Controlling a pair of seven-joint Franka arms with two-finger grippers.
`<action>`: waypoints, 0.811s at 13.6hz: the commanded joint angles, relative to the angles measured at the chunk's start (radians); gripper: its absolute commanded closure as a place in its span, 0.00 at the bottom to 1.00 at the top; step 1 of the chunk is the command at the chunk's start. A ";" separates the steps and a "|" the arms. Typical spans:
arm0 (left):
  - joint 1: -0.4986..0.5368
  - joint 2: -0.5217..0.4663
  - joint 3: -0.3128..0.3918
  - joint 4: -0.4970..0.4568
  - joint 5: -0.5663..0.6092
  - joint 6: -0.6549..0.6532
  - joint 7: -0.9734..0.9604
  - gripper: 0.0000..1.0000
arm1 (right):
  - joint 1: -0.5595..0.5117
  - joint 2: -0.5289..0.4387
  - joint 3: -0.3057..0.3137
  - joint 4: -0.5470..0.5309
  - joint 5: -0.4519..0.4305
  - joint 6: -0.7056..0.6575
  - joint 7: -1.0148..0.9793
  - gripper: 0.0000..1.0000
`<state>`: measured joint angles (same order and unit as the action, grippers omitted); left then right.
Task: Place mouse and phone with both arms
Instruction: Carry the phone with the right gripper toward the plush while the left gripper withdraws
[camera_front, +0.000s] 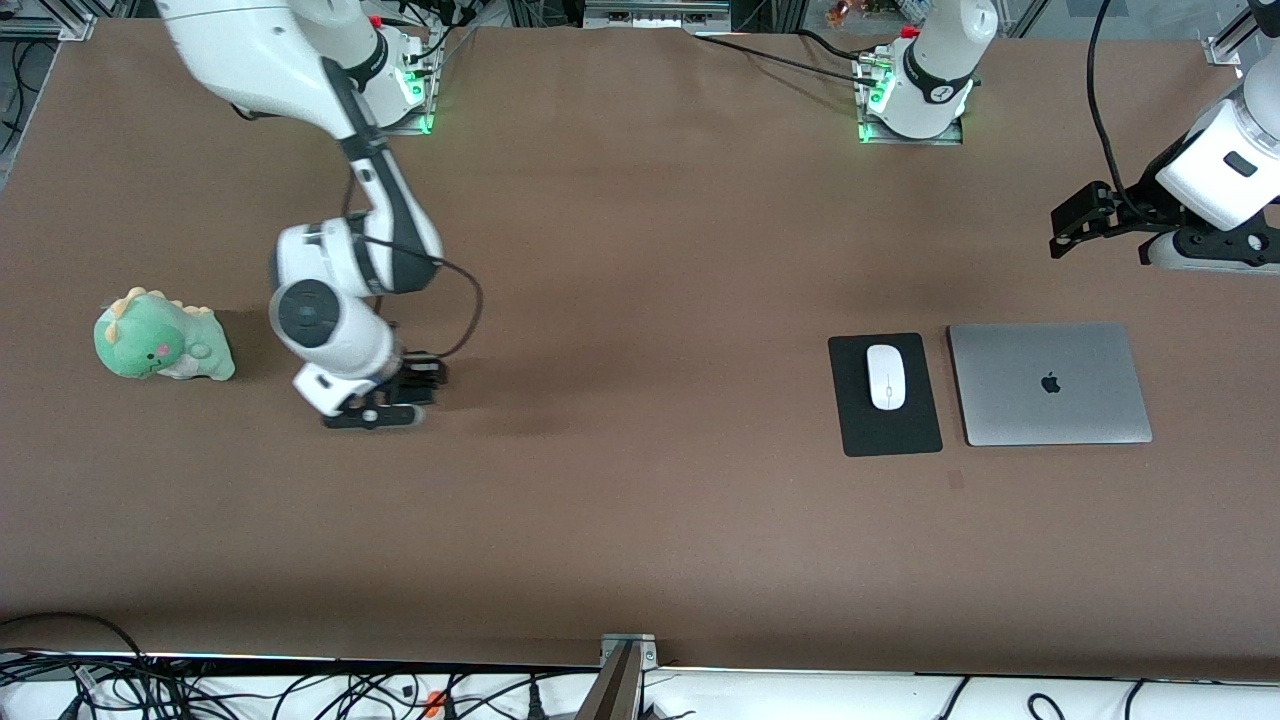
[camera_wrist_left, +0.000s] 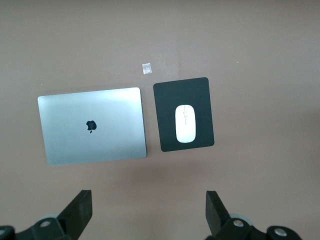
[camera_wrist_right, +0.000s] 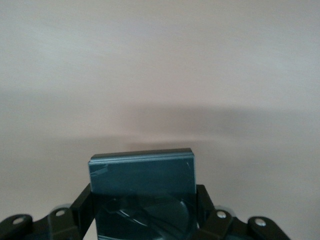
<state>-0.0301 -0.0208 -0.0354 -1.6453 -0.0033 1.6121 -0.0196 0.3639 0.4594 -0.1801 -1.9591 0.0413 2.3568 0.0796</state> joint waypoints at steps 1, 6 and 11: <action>-0.002 0.015 -0.006 0.033 0.020 -0.021 -0.003 0.00 | -0.107 -0.155 0.019 -0.228 0.005 0.093 -0.090 0.68; -0.010 0.013 -0.008 0.033 0.022 -0.023 -0.003 0.00 | -0.261 -0.194 0.017 -0.408 0.006 0.317 -0.219 0.68; -0.011 0.015 -0.006 0.033 0.022 -0.020 -0.003 0.00 | -0.295 -0.088 0.019 -0.408 0.025 0.478 -0.253 0.68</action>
<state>-0.0338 -0.0194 -0.0408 -1.6437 -0.0033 1.6120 -0.0196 0.0781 0.3450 -0.1785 -2.3646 0.0434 2.7782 -0.1558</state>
